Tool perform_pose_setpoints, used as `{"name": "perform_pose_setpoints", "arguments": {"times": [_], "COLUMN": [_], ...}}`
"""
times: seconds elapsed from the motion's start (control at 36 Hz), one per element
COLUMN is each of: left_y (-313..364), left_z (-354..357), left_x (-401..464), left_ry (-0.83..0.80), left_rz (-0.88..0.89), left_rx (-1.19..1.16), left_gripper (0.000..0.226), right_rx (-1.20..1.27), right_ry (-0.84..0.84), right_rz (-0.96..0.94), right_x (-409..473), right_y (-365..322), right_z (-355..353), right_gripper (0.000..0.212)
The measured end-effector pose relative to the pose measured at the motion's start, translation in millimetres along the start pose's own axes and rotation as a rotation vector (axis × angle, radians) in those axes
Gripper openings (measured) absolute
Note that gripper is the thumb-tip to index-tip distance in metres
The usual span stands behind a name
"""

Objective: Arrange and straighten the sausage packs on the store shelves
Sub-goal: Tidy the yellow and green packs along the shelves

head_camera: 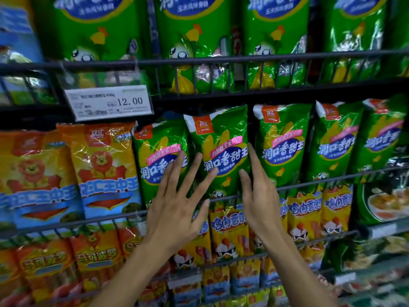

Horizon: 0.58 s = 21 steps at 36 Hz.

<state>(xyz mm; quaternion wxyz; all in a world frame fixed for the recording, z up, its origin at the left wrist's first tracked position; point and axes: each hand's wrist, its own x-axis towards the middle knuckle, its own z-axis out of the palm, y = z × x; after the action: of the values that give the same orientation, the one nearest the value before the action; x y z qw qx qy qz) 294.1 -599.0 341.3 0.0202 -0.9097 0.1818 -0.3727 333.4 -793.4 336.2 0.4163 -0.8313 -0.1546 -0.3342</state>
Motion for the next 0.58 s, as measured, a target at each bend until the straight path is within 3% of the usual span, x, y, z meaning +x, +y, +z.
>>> {"name": "perform_pose_setpoints", "arguments": {"times": [0.14,0.25,0.36,0.44,0.58], "left_y": [0.3,0.2,1.0,1.8,3.2], "left_z": [-2.2,-2.6,-2.4,-2.0,-1.7], "left_x": [-0.2,-0.2,0.6,0.7,1.4], "left_ry": [-0.024,-0.012,-0.009,-0.006,-0.031], "left_rz": [0.012,0.018,0.022,0.017,-0.003], "left_rx": [-0.004,-0.017,-0.004,0.0,0.009], "left_gripper": [0.065,0.065,0.068,0.067,0.065], "right_rx": [-0.133,-0.093,-0.051,-0.07,-0.189], "right_ry": [-0.023,-0.03,0.089,0.026,-0.053], "right_rz": [-0.013,-0.024,-0.215,-0.341,-0.358], "right_x": [-5.4,-8.6,-7.8,-3.1,-1.5], "right_y": [4.9,1.3,-5.8,-1.7,3.8], "right_z": [-9.1,-11.0,-11.4,-6.9,3.8], "right_gripper": [0.06,0.063,0.064,0.059,0.066]}}
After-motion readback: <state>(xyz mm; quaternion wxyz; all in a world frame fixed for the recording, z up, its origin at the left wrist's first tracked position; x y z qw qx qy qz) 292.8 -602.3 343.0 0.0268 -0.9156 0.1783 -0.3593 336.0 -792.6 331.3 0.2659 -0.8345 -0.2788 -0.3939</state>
